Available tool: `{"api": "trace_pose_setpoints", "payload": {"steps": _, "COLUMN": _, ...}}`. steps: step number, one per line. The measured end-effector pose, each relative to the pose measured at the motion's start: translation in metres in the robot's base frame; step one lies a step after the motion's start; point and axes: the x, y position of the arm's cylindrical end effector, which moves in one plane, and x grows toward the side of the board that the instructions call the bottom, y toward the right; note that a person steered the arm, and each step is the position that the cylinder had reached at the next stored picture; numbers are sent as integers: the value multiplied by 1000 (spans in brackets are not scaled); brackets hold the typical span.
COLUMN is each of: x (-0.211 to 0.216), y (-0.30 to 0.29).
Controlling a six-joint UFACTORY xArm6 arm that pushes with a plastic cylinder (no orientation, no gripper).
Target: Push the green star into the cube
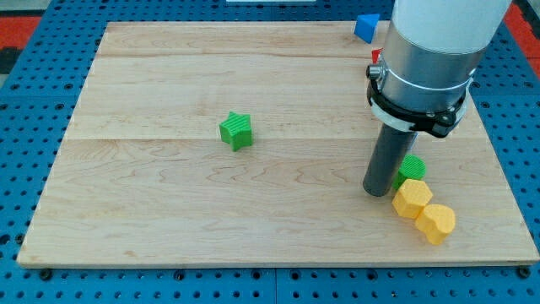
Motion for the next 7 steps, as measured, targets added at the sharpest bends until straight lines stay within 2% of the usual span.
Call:
{"api": "trace_pose_setpoints", "payload": {"steps": 4, "x": 30, "y": 18}}
{"api": "trace_pose_setpoints", "payload": {"steps": 5, "x": 30, "y": -3}}
{"api": "trace_pose_setpoints", "payload": {"steps": 7, "x": -19, "y": -32}}
